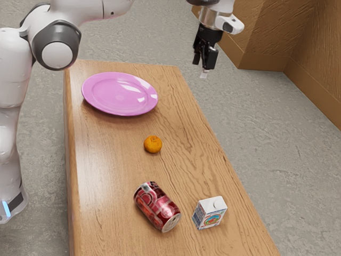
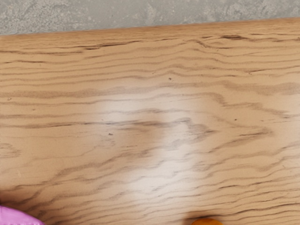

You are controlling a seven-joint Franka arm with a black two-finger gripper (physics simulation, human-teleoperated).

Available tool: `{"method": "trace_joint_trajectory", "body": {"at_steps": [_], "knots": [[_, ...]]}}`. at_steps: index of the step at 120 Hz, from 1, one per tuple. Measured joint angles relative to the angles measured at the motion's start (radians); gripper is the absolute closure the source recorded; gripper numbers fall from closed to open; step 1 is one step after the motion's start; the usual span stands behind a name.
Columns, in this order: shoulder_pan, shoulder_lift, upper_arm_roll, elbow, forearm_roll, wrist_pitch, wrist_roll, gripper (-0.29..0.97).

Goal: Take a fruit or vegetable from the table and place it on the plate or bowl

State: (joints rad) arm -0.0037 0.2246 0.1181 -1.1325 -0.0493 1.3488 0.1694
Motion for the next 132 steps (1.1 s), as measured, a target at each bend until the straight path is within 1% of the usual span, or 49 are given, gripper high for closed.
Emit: {"method": "trace_joint_trajectory", "body": {"at_steps": [49,56,63,68,78,90,98,110,120,126,132], "knots": [[0.002,0.002,0.002,0.004,0.008,0.004,0.003,0.0],[0.002,-0.006,0.002,0.042,0.008,0.0,0.004,0.0],[0.002,-0.016,0.002,0.15,0.009,-0.028,0.005,0.0],[0.002,-0.033,-0.002,0.19,0.01,-0.05,0.006,0.0],[0.004,-0.061,-0.037,0.213,0.021,-0.083,0.007,0.0],[-0.003,-0.062,-0.107,0.213,0.081,-0.105,0.008,0.0],[-0.004,-0.058,-0.127,0.201,0.108,-0.113,0.027,0.0],[0.0,-0.053,-0.185,0.152,0.129,-0.106,0.117,0.0],[0.0,-0.05,-0.197,0.101,0.139,-0.091,0.201,0.0],[0.005,-0.057,-0.199,0.036,0.147,-0.071,0.246,0.0],[0.008,-0.11,-0.2,-0.09,0.152,-0.031,0.288,0.0]]}}
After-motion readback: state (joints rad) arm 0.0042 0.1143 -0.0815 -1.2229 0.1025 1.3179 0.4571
